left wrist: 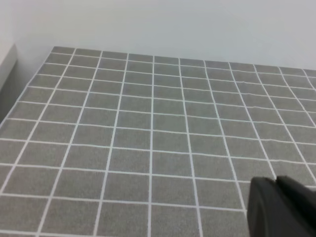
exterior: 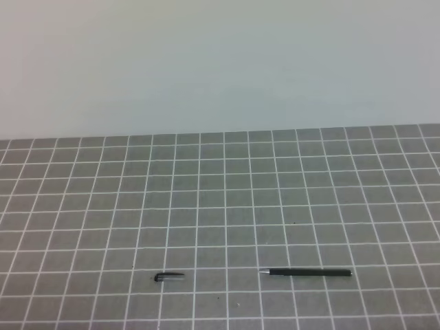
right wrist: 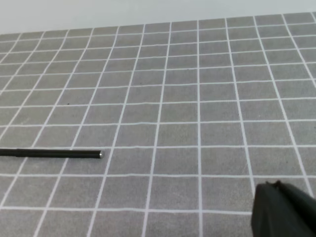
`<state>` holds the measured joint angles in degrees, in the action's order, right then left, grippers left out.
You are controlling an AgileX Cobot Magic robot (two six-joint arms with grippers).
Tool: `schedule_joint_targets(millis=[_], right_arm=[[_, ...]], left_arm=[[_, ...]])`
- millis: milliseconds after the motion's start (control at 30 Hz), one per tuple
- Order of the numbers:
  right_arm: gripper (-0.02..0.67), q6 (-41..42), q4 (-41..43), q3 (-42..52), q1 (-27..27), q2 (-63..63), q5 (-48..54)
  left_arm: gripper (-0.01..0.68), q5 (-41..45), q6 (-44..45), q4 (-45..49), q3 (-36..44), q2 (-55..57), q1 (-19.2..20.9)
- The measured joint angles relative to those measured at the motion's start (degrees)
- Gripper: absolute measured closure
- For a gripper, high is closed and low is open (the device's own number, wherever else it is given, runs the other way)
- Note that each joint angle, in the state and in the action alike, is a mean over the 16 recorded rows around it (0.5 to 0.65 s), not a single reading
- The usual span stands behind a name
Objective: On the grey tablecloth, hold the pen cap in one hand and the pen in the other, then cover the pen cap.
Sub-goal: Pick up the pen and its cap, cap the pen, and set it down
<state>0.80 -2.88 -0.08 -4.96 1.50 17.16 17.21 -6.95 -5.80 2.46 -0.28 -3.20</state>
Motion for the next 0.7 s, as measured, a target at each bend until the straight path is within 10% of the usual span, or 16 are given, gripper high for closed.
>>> schedule_joint_targets(millis=[700], right_arm=[[0.645, 0.00, 0.14, 0.13, 0.00, 0.00, 0.00]], left_arm=[[0.675, 0.04, -0.01, 0.00, -0.16, -0.18, 0.00]])
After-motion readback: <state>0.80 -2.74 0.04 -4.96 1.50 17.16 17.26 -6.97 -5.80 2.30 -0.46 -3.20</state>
